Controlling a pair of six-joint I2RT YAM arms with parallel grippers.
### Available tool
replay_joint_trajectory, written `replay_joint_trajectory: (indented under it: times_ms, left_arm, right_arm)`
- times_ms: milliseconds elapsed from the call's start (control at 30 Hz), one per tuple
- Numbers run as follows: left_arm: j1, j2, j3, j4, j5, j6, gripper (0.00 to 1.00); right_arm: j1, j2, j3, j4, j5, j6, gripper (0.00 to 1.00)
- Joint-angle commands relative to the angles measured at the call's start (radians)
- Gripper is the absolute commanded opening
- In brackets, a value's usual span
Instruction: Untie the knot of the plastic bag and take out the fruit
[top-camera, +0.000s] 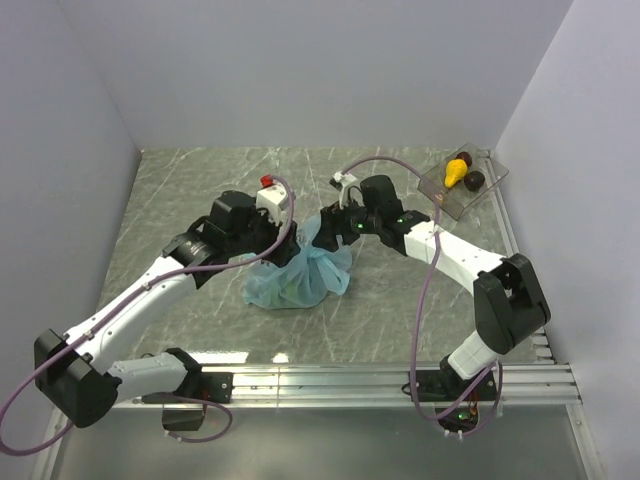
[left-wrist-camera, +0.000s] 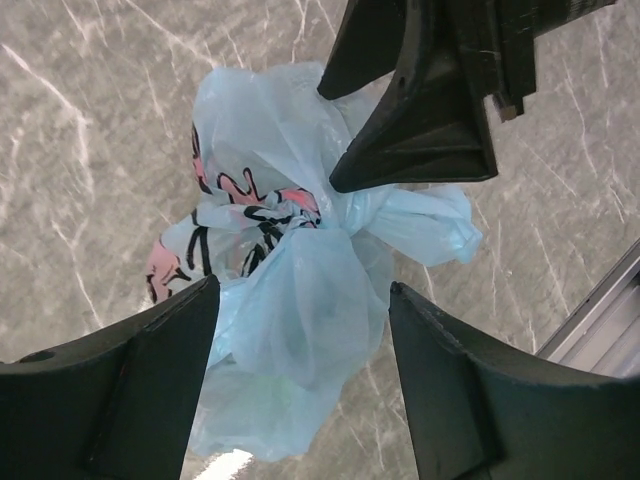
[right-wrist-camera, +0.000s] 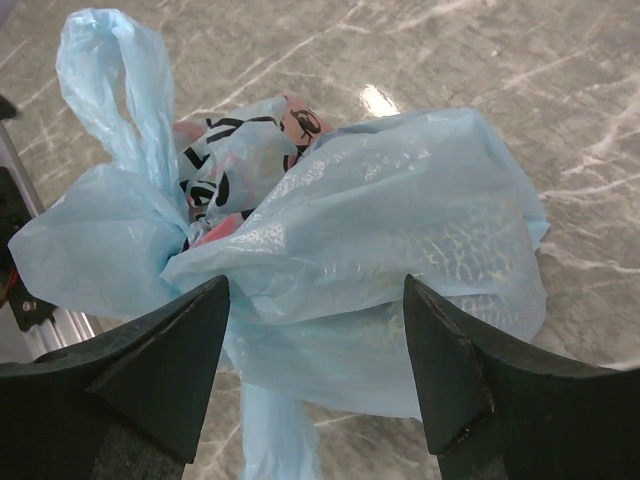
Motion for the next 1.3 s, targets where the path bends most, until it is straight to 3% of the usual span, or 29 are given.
replay_joint_trajectory:
  times_ms: [0,233,333,433,567,633,800,1000,1100,1267]
  left_arm:
    - [0.001,0.052,0.039,0.006,0.024,-0.046,0.74]
    - [-0.024,0.113,0.008,0.013,-0.024,-0.086,0.72]
    - [-0.025,0.1,-0.026,0.028,-0.034,-0.091,0.61]
    - [-0.027,0.087,-0.059,0.057,-0.002,-0.106,0.43]
    - [-0.027,0.087,-0.089,0.071,0.017,-0.123,0.08]
    - [-0.027,0.083,-0.107,0.08,0.023,-0.129,0.01]
    - [-0.027,0.049,-0.141,0.106,0.035,-0.14,0.01]
    - [-0.028,0.03,-0.167,0.111,0.018,-0.161,0.01]
    - [-0.028,0.015,-0.193,0.129,0.026,-0.181,0.01]
    - [-0.027,0.0,-0.227,0.143,0.0,-0.215,0.01]
  right_arm:
    - [0.021,-0.006,0.023,0.07,-0.028,-0.015,0.76]
    - [0.043,-0.013,0.009,0.058,-0.041,-0.019,0.75]
    - [0.052,-0.017,-0.002,0.067,-0.042,-0.013,0.75]
    - [0.053,-0.011,-0.005,0.07,-0.039,-0.013,0.73]
    - [0.059,0.007,-0.002,0.075,-0.039,-0.009,0.65]
    - [0.063,0.01,-0.005,0.078,-0.042,-0.009,0.63]
    - [0.073,0.024,-0.005,0.063,-0.048,-0.018,0.61]
    - [0.096,0.021,-0.019,0.058,0.018,0.025,0.74]
    - [0.115,0.018,-0.034,0.078,0.08,0.057,0.75]
    - [0.156,0.046,-0.04,0.081,0.113,0.09,0.6]
